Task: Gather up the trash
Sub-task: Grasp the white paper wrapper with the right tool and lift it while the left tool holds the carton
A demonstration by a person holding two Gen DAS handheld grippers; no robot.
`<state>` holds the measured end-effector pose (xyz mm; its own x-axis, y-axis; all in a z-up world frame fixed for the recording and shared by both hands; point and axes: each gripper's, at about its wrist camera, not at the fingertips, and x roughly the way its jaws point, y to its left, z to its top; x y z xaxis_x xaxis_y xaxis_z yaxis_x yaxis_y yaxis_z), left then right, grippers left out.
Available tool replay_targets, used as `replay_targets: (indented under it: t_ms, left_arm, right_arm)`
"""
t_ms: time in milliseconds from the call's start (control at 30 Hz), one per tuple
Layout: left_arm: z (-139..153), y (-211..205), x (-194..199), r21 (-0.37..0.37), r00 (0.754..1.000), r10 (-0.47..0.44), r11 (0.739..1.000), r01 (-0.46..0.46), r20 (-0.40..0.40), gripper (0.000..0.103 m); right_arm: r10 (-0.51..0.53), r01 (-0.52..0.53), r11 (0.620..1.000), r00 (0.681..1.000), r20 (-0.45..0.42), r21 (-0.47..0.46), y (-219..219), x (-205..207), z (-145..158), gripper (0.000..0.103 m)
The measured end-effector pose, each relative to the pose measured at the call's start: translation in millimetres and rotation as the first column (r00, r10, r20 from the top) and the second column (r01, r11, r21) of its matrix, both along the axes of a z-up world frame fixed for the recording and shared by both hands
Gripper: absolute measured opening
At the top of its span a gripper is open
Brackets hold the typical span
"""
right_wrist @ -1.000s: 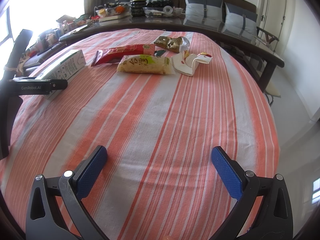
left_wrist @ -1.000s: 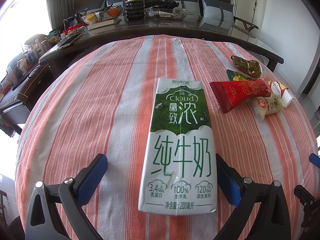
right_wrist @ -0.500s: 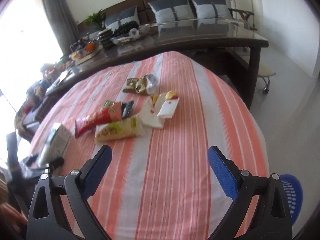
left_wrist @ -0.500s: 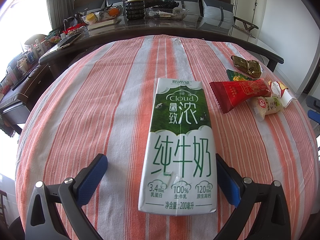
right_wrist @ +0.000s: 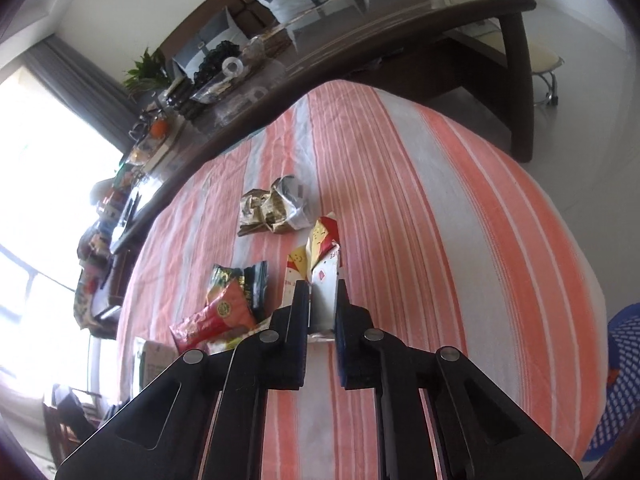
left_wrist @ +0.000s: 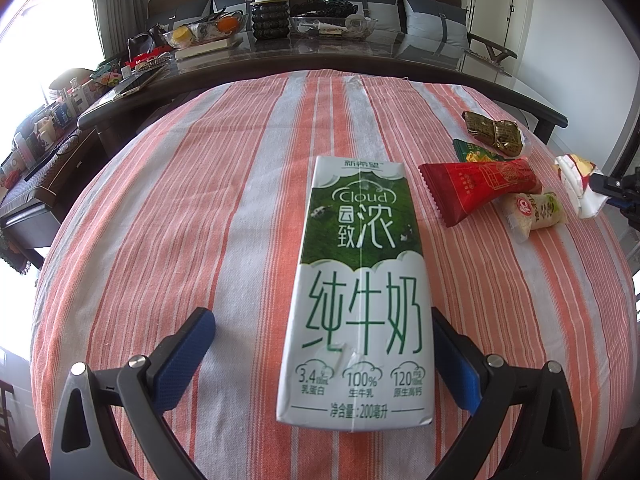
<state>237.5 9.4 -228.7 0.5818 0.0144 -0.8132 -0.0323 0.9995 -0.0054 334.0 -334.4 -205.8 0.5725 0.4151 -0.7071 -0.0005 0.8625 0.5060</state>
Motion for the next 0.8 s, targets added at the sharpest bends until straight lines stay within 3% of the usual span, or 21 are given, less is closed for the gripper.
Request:
replay_targets:
  t_ms: [200,367,500,567,667,800]
  left_arm:
    - [0.0,0.2,0.1,0.0,1.0,0.0,1.0,0.0,0.0,0.103]
    - [0.7,-0.2,-2.4,0.003,1.0,-0.022,1.0,0.022,-0.013,0.103]
    - [7.4,5.7,1.6,-0.049,0.989,-0.11,0.993,0.105,-0.097,0.103]
    - [19.7,13.0,-2.8,-0.101,0.99,-0.132,0.987,0.127,-0.049,0.103]
    - [35.3,12.9,-1.5,-0.083,0.987,-0.157,0.984,0.156,-0.015,0.103]
    - [35.1,2.9,9.9,-0.048,0.979,-0.198,0.98,0.196,-0.048,0.1]
  right_arm:
    - [0.093,-0.077,0.986,0.99,0.105,-0.151,-3.0,-77.4,29.6,0.01]
    - [0.097,-0.072,0.985,0.982,0.163,-0.154,-7.9,-133.0,19.3,0.01]
    - [0.086,-0.063,0.989,0.981,0.176,-0.132,-3.9,-153.3,1.4,0.01]
    - [0.113,-0.093,0.987,0.982,0.153,-0.132,0.9,-157.3,-5.5,0.01]
    - [0.148,-0.121,0.979,0.975,0.167,-0.162,5.1,-161.0,-5.7,0.01]
    - [0.133,-0.112,0.986,0.976,0.174,-0.126,-6.0,-164.6,-5.4,0.01]
